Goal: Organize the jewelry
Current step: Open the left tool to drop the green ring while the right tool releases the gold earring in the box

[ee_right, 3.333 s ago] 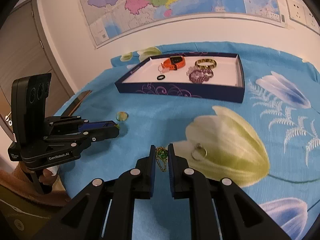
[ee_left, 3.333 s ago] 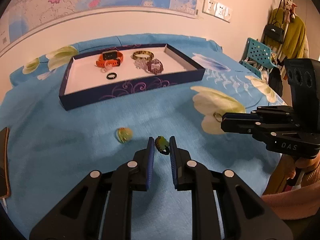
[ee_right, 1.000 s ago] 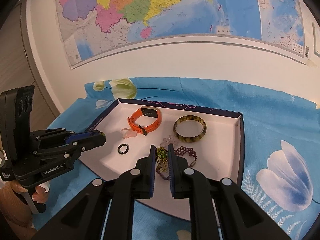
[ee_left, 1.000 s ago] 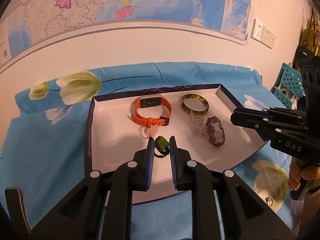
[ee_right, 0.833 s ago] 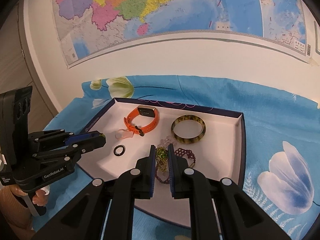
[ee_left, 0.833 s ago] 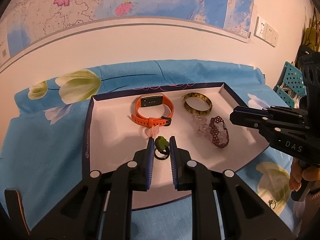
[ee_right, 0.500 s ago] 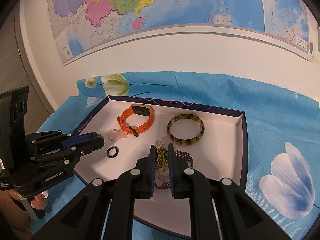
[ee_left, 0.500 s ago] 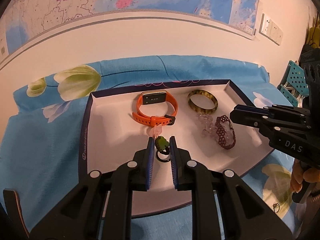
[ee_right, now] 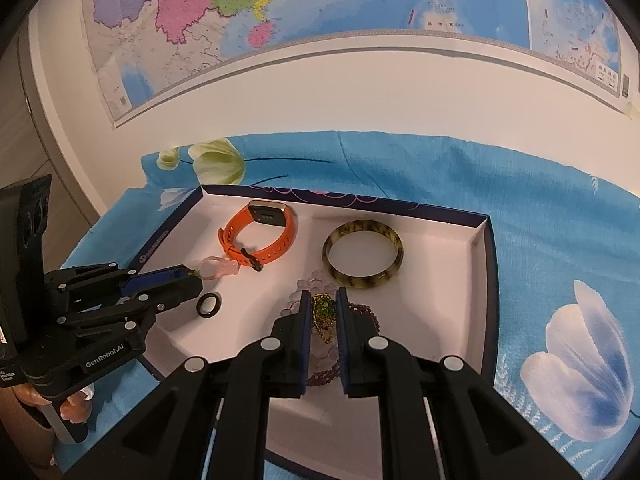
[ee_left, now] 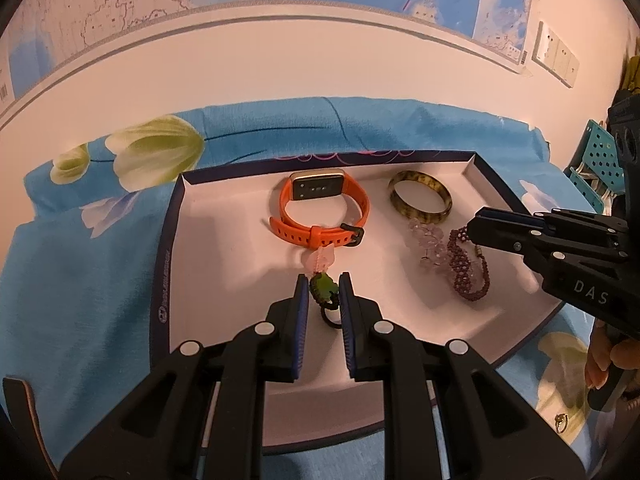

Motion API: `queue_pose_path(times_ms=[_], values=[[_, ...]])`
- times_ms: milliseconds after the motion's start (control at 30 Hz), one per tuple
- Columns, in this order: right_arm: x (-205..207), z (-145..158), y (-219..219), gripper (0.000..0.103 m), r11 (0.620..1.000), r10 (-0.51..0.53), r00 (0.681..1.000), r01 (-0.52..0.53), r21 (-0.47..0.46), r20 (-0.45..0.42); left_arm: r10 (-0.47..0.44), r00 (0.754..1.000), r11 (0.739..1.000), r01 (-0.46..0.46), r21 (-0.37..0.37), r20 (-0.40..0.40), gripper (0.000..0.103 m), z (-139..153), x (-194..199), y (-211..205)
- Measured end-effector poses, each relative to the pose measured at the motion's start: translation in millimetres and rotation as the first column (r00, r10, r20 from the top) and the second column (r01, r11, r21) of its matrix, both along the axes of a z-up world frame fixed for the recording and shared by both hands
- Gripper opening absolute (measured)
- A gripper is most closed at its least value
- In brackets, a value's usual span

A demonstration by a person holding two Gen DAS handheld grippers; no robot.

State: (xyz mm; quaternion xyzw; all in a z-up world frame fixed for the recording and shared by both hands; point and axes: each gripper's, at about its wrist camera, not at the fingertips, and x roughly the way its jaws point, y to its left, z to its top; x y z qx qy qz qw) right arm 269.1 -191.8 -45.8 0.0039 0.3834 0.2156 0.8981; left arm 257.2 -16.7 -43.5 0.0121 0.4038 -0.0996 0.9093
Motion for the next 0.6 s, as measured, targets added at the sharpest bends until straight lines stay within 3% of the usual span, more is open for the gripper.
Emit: queue_pose_path(times_ms=[333,467,600], values=[[9.7,-8.4,3.7,0.011,1.0,-0.009,1.0,0.009,-0.009,-0.025,0.005,1.0,1.0,-0.005,0.003,-0.019,0.016,-7.1,5.5,0.0],[10.5,-8.6,1.9,0.012,1.0,-0.018,1.0,0.018,0.003,-0.025,0.005,1.0,1.0,-0.005,-0.004,-0.013,0.024,-5.2,3.3,0.8],[7.5,-5.1,-2.5,0.024,0.999,-0.029,1.0,0.029,0.017,-0.01,0.014,1.0,1.0,-0.014,-0.006,0.014,0.032,1.2,-2.9,3.1]])
